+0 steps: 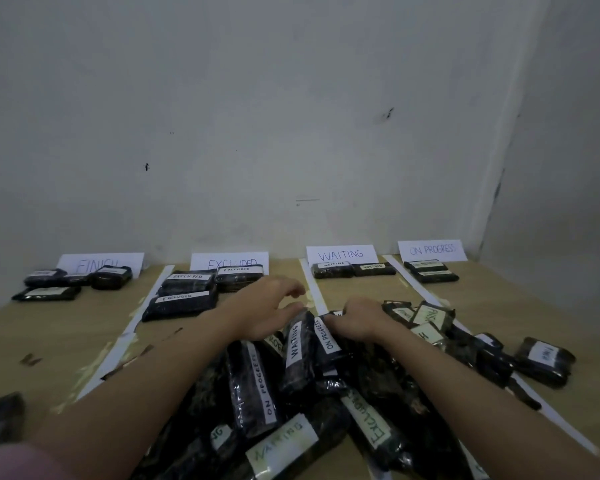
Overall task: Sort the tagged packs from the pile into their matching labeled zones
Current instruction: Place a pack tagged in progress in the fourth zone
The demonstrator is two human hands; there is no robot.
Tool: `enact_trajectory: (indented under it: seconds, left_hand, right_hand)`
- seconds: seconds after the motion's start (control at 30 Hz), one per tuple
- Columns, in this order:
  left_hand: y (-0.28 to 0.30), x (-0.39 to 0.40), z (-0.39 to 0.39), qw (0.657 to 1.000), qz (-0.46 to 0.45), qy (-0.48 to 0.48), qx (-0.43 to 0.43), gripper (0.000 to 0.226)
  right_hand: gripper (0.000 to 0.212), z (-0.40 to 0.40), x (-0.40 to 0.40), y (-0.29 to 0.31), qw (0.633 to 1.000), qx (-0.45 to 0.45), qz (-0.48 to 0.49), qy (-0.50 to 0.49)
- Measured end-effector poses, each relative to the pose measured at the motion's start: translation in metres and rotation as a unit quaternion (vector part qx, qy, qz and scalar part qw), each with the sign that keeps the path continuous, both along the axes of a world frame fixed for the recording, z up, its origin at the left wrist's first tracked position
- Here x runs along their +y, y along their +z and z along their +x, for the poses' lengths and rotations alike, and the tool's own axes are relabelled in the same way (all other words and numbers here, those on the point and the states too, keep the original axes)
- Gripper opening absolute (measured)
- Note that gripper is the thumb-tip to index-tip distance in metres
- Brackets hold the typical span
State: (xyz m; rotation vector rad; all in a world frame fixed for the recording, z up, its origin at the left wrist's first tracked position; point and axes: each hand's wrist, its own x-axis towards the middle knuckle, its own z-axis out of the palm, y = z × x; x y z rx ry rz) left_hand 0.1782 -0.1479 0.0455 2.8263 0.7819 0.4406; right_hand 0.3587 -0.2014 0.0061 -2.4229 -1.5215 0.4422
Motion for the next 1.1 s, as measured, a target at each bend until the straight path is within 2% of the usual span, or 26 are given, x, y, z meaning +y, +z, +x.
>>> enact_trajectory:
  seconds: [0.2, 0.3, 0.43, 0.53, 0.6, 0.67, 0.77, 0.83, 0.87, 0.9, 0.97, 1.0, 1.03, 1.1]
  left_hand:
    - [-0.006, 0.003, 0.011, 0.999, -0.03, 0.019, -0.009, 0.032]
    - [-0.006, 0.004, 0.016, 0.999, -0.033, 0.029, -0.025, 0.032]
    - [-0.008, 0.008, 0.022, 0.995, -0.067, 0.054, -0.052, 0.031]
    - [-0.007, 0.007, 0.03, 0.984, -0.132, 0.075, -0.09, 0.032]
    - [-0.005, 0.004, 0.038, 0.962, -0.223, 0.088, -0.128, 0.037]
    - [-0.003, 0.001, 0.052, 0.921, -0.331, 0.106, -0.175, 0.042]
    - [0.0, -0.004, 0.073, 0.851, -0.44, 0.121, -0.261, 0.03]
    - [0.003, -0.003, 0.085, 0.829, -0.456, 0.114, -0.302, 0.022]
    - [0.005, -0.003, 0.091, 0.825, -0.458, 0.105, -0.313, 0.021]
    - [0.007, -0.002, 0.096, 0.827, -0.455, 0.095, -0.316, 0.02]
    - [0.01, -0.002, 0.11, 0.842, -0.434, 0.08, -0.311, 0.02]
    - [0.011, -0.001, 0.119, 0.853, -0.416, 0.076, -0.307, 0.02]
    - [0.01, 0.0, 0.128, 0.865, -0.397, 0.07, -0.298, 0.021]
    - [0.008, 0.003, 0.15, 0.888, -0.364, 0.054, -0.275, 0.022]
  right_hand:
    - [0.03, 0.012, 0.011, 0.006, 0.989, 0.121, 0.037, -0.077]
    - [0.015, 0.019, 0.012, 0.011, 0.962, 0.229, 0.08, -0.123]
    - [0.012, 0.026, 0.008, 0.021, 0.932, 0.296, 0.133, -0.161]
    - [0.01, 0.036, 0.003, 0.03, 0.907, 0.329, 0.204, -0.169]
    - [0.009, 0.041, 0.0, 0.035, 0.865, 0.392, 0.257, -0.179]
    - [0.005, 0.043, -0.002, 0.039, 0.807, 0.466, 0.305, -0.197]
    - [0.004, 0.045, -0.013, 0.041, 0.741, 0.533, 0.351, -0.21]
    - [0.002, 0.05, -0.022, 0.04, 0.729, 0.541, 0.365, -0.203]
    - [0.007, 0.053, -0.026, 0.038, 0.747, 0.515, 0.37, -0.198]
    - [0.019, 0.058, -0.029, 0.035, 0.786, 0.455, 0.373, -0.19]
    - [0.048, 0.072, -0.038, 0.029, 0.883, 0.239, 0.37, -0.159]
    - [0.06, 0.079, -0.043, 0.028, 0.909, 0.127, 0.376, -0.124]
    - [0.067, 0.088, -0.047, 0.027, 0.919, 0.037, 0.385, -0.079]
    - [0.073, 0.109, -0.052, 0.024, 0.928, -0.087, 0.362, 0.008]
